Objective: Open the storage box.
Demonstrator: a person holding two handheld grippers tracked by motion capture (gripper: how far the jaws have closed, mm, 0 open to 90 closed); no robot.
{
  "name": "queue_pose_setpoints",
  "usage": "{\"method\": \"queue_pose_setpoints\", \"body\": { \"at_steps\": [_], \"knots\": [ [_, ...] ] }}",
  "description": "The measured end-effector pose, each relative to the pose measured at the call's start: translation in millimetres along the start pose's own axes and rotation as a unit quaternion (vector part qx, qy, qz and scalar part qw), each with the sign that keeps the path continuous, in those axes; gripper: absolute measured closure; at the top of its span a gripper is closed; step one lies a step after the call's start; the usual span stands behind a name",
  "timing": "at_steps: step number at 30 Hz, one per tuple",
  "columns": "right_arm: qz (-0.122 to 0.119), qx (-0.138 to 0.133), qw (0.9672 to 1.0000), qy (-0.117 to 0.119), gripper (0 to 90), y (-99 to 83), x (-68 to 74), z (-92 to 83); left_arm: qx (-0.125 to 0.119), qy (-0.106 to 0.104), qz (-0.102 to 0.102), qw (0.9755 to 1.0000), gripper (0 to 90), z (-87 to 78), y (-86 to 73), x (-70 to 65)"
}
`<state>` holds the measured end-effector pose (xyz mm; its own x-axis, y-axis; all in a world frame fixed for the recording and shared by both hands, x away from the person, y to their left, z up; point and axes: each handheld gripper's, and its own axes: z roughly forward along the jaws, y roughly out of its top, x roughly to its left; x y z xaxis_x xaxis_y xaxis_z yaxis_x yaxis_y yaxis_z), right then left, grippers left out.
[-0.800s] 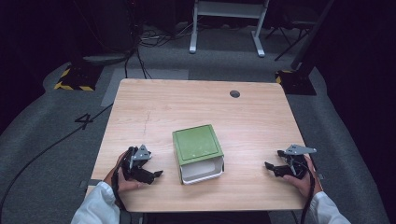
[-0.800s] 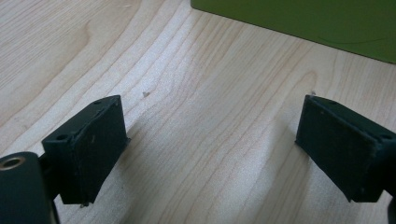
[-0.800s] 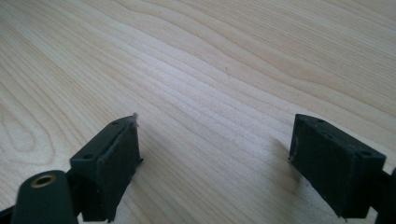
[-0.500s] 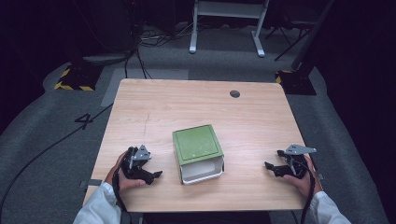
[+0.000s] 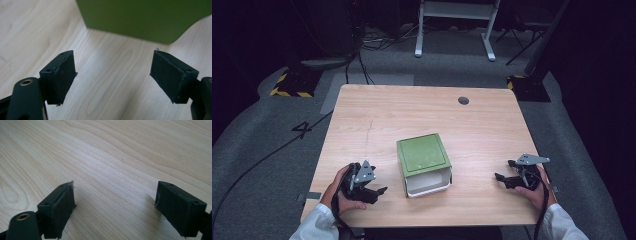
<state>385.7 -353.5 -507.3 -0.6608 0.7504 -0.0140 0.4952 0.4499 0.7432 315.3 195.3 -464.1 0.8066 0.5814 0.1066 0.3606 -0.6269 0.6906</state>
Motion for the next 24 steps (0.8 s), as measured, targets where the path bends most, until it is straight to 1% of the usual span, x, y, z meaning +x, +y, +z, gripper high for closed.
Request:
{"method": "queue_pose_setpoints", "body": {
  "at_steps": [3, 4, 5, 7, 9, 10, 11, 13, 14, 18, 19, 20, 21, 22, 23, 24],
  "knots": [
    [0.0, 0.0, 1.0, 0.0, 16.0, 0.0, 0.0, 0.0, -0.024, -0.007, 0.009, 0.9997, 20.4, -8.6, 10.4, -5.7],
    [0.0, 0.0, 1.0, 0.0, 16.0, 0.0, -0.1, 0.0, -0.029, -0.011, 0.014, 0.9994, 20.4, -11.1, 14.0, -8.3],
    [0.0, 0.0, 1.0, 0.0, 16.0, 0.1, -0.1, 0.1, -0.035, -0.014, 0.023, 0.999, 20.4, -13.6, 18.5, -12.2],
    [0.0, 0.0, 1.0, 0.0, 15.9, 0.1, 0.0, 0.2, -0.041, -0.019, 0.036, 0.9983, 20.4, -16.7, 25.0, -19.1],
    [0.0, 0.0, 1.0, 0.0, 15.9, 0.3, 0.1, 0.2, -0.047, -0.032, 0.041, 0.9976, 20.5, -18.3, 30.2, -24.9],
    [0.001, 0.0, 1.0, 0.0, 15.9, 0.3, 0.1, 0.2, -0.045, -0.046, 0.053, 0.9965, 20.6, -19.4, 35.5, -31.8],
    [0.001, 0.0, 1.0, 0.0, 15.9, 0.3, 0.1, 0.2, -0.045, -0.046, 0.053, 0.9965, 20.9, -19.4, 35.5, -31.8],
    [0.0, 0.0, 1.0, 0.0, 15.9, 0.3, 0.1, 0.3, -0.046, -0.053, 0.07, 0.9951, 22.1, -18.9, 41.1, -40.5],
    [0.0, 0.0, 1.0, -0.001, 15.9, 0.3, 0.1, 0.3, -0.046, -0.055, 0.072, 0.9948, 22.1, -18.2, 42.8, -43.5],
    [0.001, 0.0, 1.0, -0.001, 15.9, 0.3, 0.2, 0.3, -0.037, -0.071, 0.091, 0.9926, 23.2, -11.6, 52.0, -56.3],
    [0.0, 0.0, 1.0, 0.0, 15.9, 0.3, 0.1, 0.3, -0.031, -0.07, 0.097, 0.9923, 22.1, -7.7, 55.9, -61.9],
    [0.0, 0.0, 1.0, 0.0, 15.9, 0.3, 0.1, 0.3, -0.031, -0.07, 0.097, 0.9923, 18.5, -7.7, 55.9, -61.9],
    [0.0, 0.0, 1.0, 0.0, 15.9, 0.3, 0.1, 0.3, -0.028, -0.067, 0.098, 0.9925, 18.5, -5.7, 57.4, -63.9],
    [0.0, 0.0, 1.0, -0.001, 15.9, 0.3, 0.1, 0.3, -0.025, -0.066, 0.1, 0.9925, 19.0, -4.2, 58.4, -65.4],
    [0.0, 0.0, 1.0, -0.001, 15.9, 0.3, 0.1, 0.3, -0.023, -0.059, 0.107, 0.9922, 21.1, -3.2, 59.3, -66.7],
    [0.0, 0.0, 1.0, -0.001, 15.9, 0.3, 0.1, 0.3, -0.022, -0.056, 0.109, 0.9923, 23.8, -2.6, 60.0, -67.3]
  ]
}}
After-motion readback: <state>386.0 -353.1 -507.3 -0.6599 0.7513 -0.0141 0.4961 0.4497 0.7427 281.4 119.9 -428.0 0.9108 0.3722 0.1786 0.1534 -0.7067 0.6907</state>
